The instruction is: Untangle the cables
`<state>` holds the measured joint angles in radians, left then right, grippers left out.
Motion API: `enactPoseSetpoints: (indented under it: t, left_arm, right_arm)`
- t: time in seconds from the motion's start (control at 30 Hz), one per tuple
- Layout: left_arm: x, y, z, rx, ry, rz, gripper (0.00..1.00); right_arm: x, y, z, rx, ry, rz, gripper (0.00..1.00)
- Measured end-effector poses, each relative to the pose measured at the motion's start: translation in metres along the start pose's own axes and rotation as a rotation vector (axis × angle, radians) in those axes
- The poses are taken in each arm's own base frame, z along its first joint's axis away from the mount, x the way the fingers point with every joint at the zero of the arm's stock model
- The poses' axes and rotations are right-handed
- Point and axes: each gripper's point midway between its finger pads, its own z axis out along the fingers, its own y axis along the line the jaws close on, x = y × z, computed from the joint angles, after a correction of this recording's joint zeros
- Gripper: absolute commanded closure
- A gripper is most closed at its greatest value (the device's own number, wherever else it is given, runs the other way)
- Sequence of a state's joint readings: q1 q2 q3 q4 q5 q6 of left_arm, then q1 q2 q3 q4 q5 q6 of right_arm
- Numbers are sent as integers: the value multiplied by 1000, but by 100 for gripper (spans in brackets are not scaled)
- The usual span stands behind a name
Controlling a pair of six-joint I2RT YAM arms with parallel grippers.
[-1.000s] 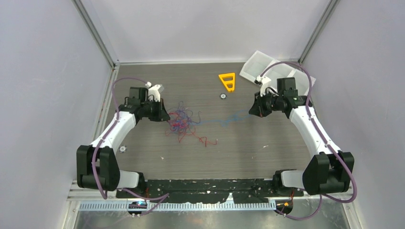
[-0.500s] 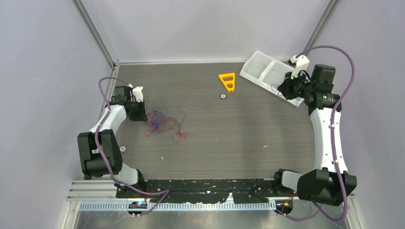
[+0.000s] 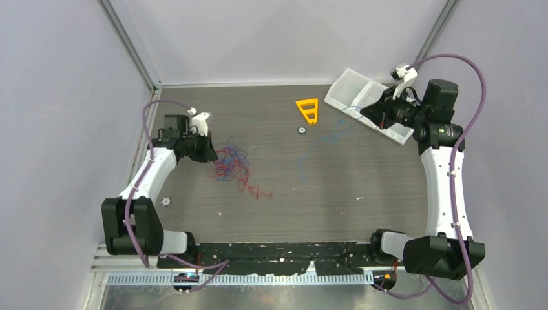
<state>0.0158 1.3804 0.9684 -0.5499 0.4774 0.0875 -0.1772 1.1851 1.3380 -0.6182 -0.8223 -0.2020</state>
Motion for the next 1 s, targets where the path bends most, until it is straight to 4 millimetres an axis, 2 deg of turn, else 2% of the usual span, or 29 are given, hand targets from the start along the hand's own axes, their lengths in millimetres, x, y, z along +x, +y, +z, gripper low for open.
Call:
enactPoseSetpoints:
  t: [0.17, 0.23, 0.37, 0.47, 0.63, 0.8, 0.9, 1.0]
  left_arm:
    - [-5, -52, -1, 103, -17, 125, 100]
    - [-3, -67, 2, 135, -4, 153, 100]
    - [0, -82, 2, 162, 17, 167, 100]
    - [-10, -85, 0, 165, 15, 170, 100]
    - [-31, -87, -3, 157, -4, 195, 100]
    - [-40, -81, 0, 133, 8, 207, 100]
    - [-39, -75, 9, 119, 37, 204, 100]
    - [-32, -70, 17, 111, 75, 188, 100]
  right_arm:
    - [-18, 14, 14, -54, -37, -19, 95]
    - [-21, 9, 23, -47, -41, -9, 95]
    - [-30, -19, 41, 20, -46, 15, 95]
    - [-45, -43, 52, 81, -62, 13, 95]
    - [-83, -87, 66, 186, -131, -6, 95]
    - [-112, -132, 87, 266, -186, -24, 95]
    - [-118, -160, 105, 301, -199, -28, 95]
    - [-113, -190, 125, 330, -195, -21, 95]
